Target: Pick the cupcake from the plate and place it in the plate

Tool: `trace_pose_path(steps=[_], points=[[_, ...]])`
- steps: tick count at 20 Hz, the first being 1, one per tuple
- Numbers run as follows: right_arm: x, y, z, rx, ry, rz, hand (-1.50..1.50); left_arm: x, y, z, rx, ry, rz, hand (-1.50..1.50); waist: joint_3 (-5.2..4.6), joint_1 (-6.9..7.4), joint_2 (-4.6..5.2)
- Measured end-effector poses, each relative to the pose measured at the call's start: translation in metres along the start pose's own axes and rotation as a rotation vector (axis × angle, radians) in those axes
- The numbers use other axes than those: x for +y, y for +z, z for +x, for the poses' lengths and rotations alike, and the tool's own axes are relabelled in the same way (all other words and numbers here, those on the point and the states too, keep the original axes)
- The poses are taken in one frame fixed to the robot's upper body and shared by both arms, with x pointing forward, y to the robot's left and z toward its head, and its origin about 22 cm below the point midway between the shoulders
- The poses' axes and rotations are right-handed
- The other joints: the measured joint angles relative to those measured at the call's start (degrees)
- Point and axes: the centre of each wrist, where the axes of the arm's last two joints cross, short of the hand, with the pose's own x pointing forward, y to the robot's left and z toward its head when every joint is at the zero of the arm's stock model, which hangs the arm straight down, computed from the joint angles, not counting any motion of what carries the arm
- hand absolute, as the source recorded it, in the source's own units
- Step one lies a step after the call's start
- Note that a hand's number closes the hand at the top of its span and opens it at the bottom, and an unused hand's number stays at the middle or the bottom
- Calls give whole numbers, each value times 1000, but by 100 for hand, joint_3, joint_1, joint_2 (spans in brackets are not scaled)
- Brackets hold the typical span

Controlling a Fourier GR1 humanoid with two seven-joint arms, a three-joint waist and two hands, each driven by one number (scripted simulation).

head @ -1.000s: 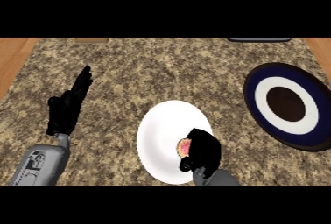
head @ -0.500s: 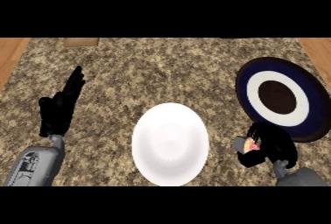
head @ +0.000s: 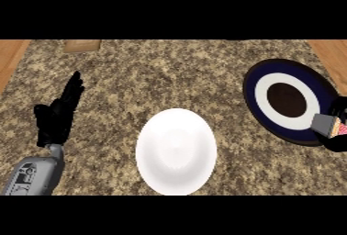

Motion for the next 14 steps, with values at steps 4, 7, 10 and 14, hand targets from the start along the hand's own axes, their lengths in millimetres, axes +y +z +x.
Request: trace_pose_path(steps=[4,7,10,14], points=[[-48,-2,-29,-149,-96,-100,150,-1,2,-1,-1,1,-10,0,-5,63,15],[-80,0,-53,-263,-177,-139,150,-3,0,3,-14,-1,-26,0,-17,143,39],[-103,5,-83,-335,-258,-134,150,-8,-2,5,-29,2,-54,0,-33,310,74],[-118,6,-115,-386,-340,-89,150,-14,-7,11,-40,-6,-85,0,-54,517,101]])
